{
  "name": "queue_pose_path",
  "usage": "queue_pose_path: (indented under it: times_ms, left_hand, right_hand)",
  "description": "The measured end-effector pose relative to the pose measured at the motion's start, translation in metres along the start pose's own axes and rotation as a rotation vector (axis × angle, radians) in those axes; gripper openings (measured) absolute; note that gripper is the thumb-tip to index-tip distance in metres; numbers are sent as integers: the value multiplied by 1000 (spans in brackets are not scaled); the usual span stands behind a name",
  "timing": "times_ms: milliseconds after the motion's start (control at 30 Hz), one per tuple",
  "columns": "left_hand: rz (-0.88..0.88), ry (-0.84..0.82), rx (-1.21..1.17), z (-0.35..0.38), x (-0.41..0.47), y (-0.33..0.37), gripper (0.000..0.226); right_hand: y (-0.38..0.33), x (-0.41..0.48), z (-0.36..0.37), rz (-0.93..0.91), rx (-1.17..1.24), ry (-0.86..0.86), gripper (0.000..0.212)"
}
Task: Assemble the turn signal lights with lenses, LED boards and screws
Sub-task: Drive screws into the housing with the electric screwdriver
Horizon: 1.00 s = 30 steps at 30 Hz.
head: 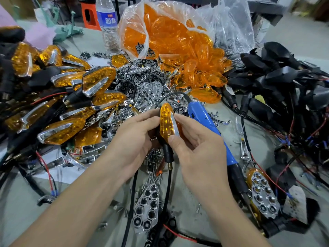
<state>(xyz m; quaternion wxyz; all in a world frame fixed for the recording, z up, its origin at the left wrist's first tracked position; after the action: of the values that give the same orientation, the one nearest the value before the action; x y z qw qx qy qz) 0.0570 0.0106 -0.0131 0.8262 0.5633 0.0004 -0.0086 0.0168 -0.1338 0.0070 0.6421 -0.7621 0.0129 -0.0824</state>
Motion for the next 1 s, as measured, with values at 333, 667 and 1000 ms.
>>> queue_pose_path:
  times_ms: [333,667,1000]
  left_hand:
    - [37,17,-92,-4,3,5,25]
    - [64,-36,-51,-4,2,10,43]
    - [54,-42,-138,4,5,4,35]
  right_hand:
    - [-4,-3,-2,-12,-64,-11,50]
    - [-7,-7,-5,0,-101,6,54]
    - [-13,-6,-10,-39,-34,82,65]
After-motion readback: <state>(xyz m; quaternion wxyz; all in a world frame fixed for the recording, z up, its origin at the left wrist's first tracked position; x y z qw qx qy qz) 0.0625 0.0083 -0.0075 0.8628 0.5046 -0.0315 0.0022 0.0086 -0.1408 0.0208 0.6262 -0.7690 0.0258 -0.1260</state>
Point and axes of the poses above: each hand's wrist, its own x-axis towards the middle knuckle, its own z-axis out of the palm, y = z × x, the point moved 7 cm from there along x, towards the middle knuckle, and after that the axes turned 12 degrees about z, right-handed, at the moved point
